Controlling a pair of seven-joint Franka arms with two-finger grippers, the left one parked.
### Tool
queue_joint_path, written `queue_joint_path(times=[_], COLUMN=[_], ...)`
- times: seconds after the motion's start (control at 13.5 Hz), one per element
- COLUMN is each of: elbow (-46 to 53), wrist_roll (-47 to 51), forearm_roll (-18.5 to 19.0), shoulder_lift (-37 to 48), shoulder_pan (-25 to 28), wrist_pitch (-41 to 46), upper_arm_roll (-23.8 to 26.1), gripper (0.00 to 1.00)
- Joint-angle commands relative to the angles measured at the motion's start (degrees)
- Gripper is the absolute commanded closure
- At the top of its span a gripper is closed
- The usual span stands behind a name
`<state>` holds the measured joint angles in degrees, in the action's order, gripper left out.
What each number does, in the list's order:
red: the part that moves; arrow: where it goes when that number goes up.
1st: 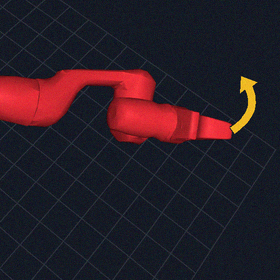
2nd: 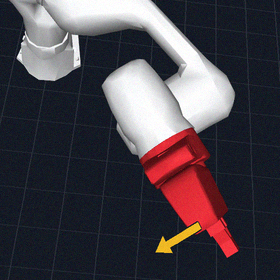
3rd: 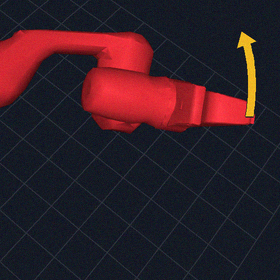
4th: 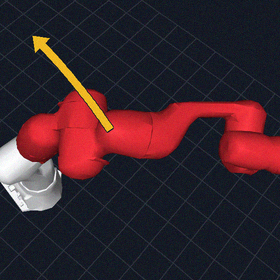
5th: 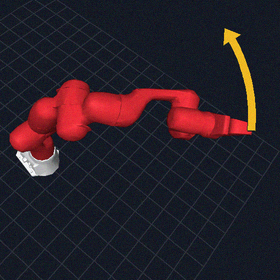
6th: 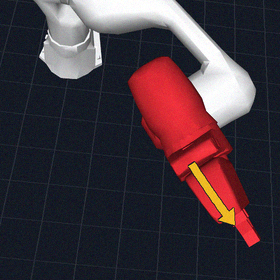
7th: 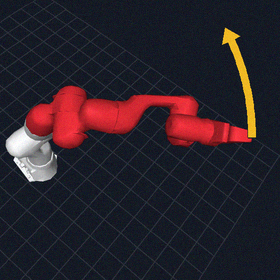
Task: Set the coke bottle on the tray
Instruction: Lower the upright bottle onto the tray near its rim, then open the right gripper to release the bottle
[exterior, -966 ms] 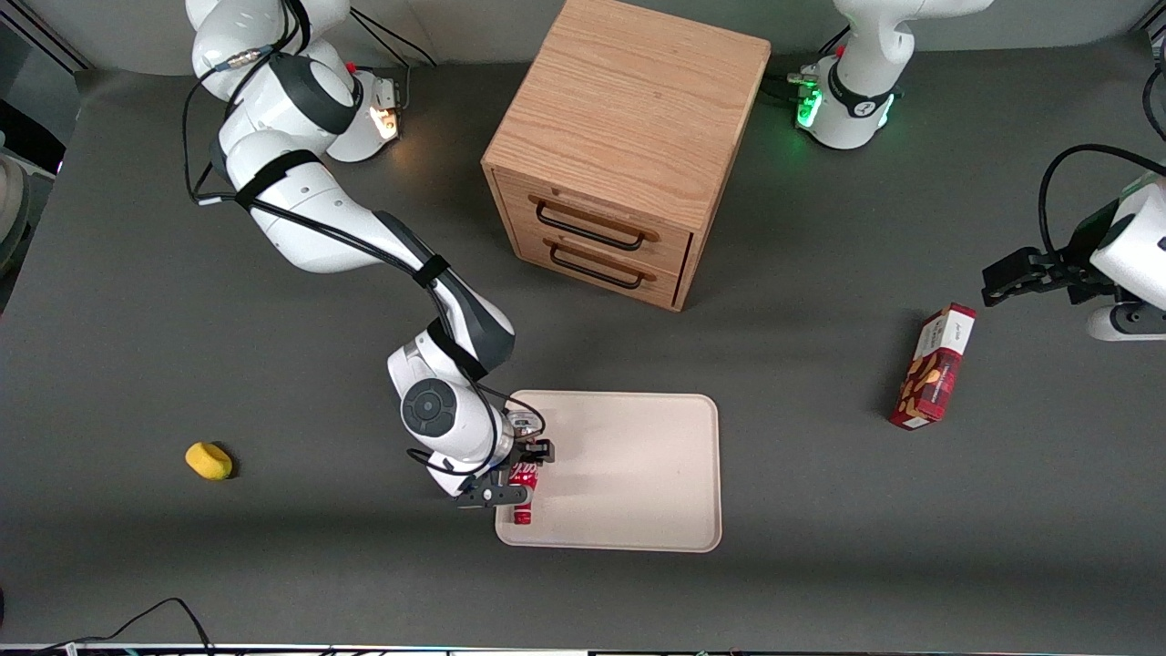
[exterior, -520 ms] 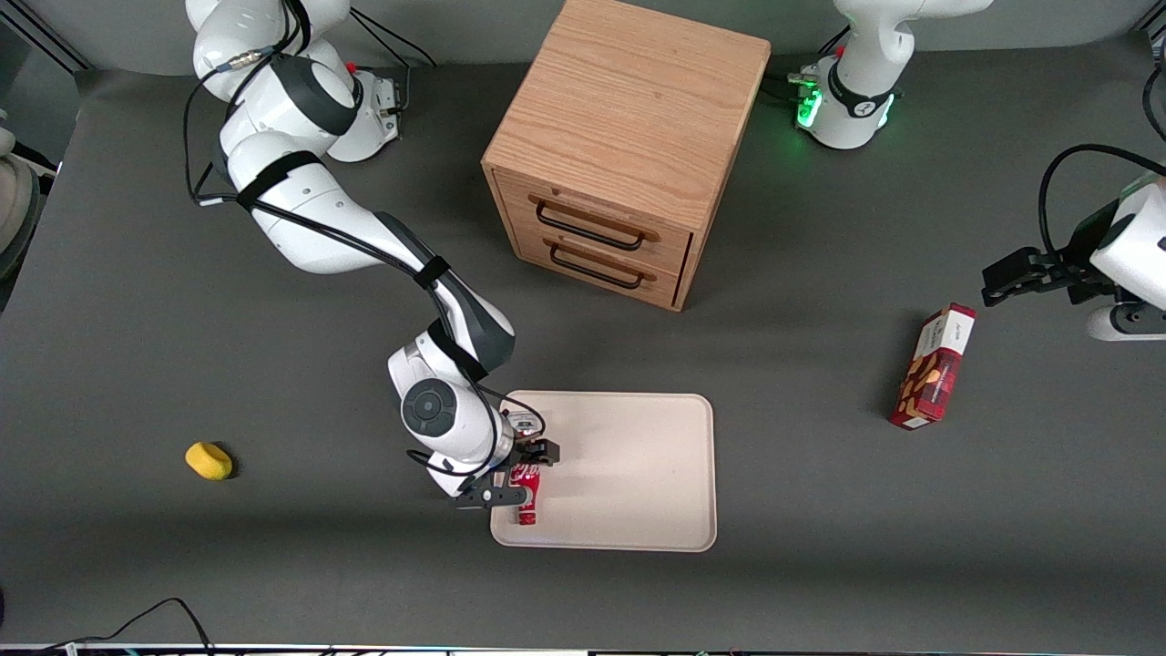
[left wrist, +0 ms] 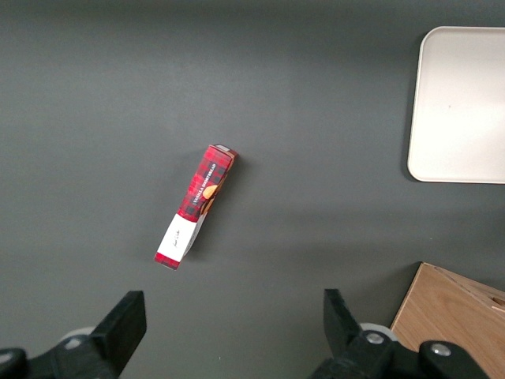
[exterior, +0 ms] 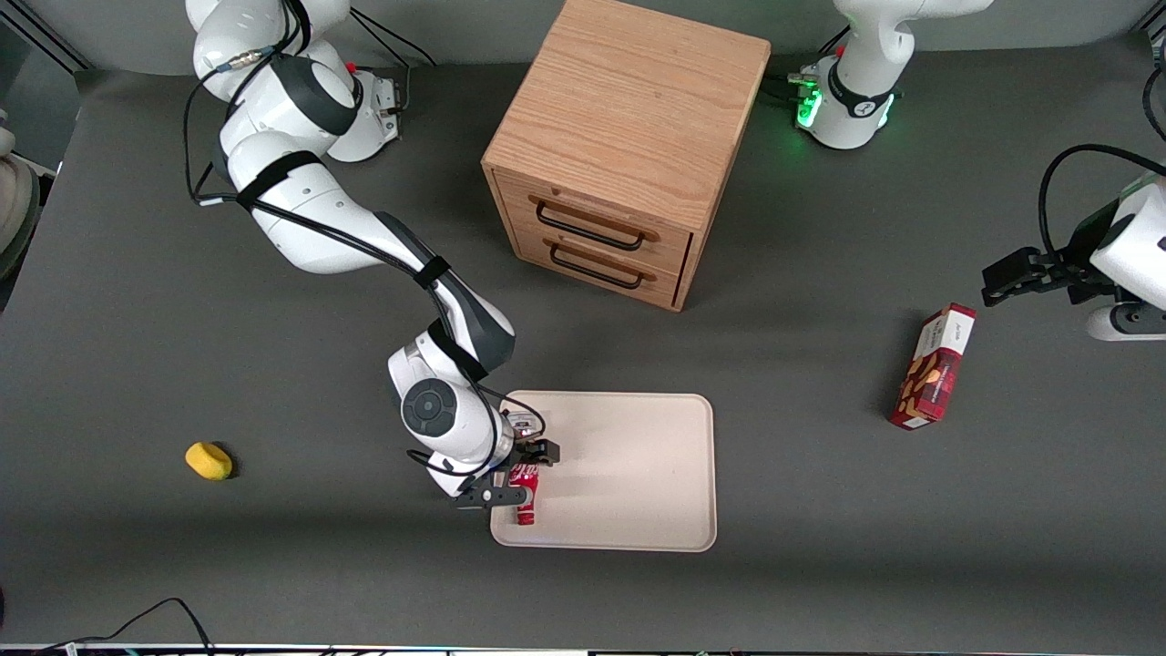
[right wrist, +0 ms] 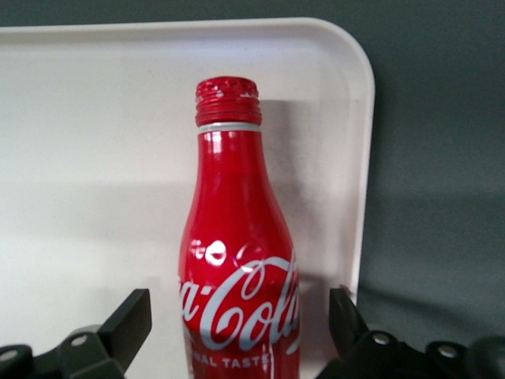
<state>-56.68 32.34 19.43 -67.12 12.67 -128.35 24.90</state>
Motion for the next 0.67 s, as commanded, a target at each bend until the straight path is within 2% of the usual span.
queue_joint_path(times=[0.0,0.37,0.59], elbow=[1.9,1.7,-1.5], wrist_roll=[1.5,0.4,-5.2], forearm_roll=[1.0,2.5,2.5], shoulder_lift=[0.3,5.1,14.3], shoulder_pan=[1.0,0.9,-0.3], wrist_pitch=[0.3,4.6,12.0], upper_arm_roll=[-0.5,0.3,0.3], gripper=[0.0,0.0,0.0])
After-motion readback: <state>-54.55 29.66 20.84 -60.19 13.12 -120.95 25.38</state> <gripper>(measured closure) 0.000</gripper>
